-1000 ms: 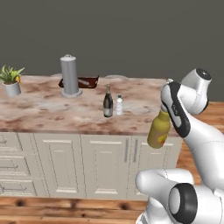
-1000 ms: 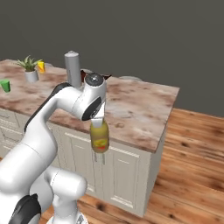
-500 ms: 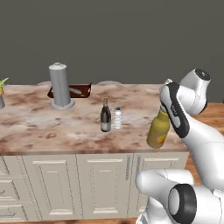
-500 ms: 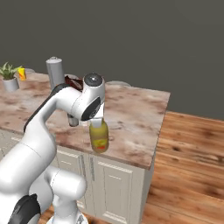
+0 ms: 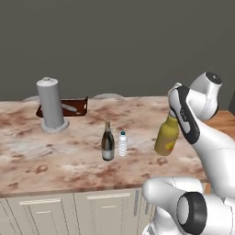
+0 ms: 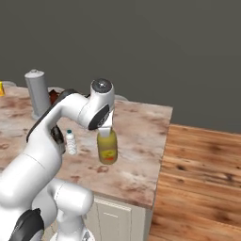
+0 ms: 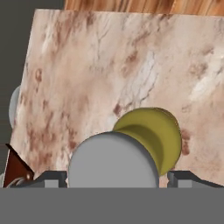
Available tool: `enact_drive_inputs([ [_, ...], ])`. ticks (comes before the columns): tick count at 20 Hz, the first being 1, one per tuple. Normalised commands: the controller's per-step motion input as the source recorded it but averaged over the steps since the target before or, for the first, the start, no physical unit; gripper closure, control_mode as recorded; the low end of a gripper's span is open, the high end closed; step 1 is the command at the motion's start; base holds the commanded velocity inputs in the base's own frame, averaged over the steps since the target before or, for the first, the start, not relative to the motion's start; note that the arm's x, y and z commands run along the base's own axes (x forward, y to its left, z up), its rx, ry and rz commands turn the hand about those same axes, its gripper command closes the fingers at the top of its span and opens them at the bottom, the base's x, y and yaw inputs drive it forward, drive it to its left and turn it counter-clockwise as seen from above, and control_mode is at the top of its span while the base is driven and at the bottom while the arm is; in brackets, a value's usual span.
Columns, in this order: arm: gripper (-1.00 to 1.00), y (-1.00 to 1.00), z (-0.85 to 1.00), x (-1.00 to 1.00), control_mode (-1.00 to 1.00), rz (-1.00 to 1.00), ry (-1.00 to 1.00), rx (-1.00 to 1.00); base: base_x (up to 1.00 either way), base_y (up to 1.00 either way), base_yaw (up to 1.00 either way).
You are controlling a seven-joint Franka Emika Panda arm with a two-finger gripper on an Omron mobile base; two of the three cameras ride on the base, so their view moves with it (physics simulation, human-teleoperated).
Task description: Place the drinks on the dining counter in a tight cluster.
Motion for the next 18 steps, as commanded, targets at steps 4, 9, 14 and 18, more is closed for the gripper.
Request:
enact_drive_inputs([
  [4,1.0,0.0,0.0,0.0,1.0,0.0,0.0,0.0,0.46,0.29,-0.03],
  [9,1.0,0.0,0.0,0.0,1.0,0.0,0.0,0.0,0.18,0.19,0.0],
  [14,1.0,0.05,-0.01,0.06,-1.0,0.01,0.0,0.0,0.15,0.19,0.0],
  [18,1.0,0.27,-0.05,0.38,-1.0,0.08,0.0,0.0,0.0,0.0,0.0],
])
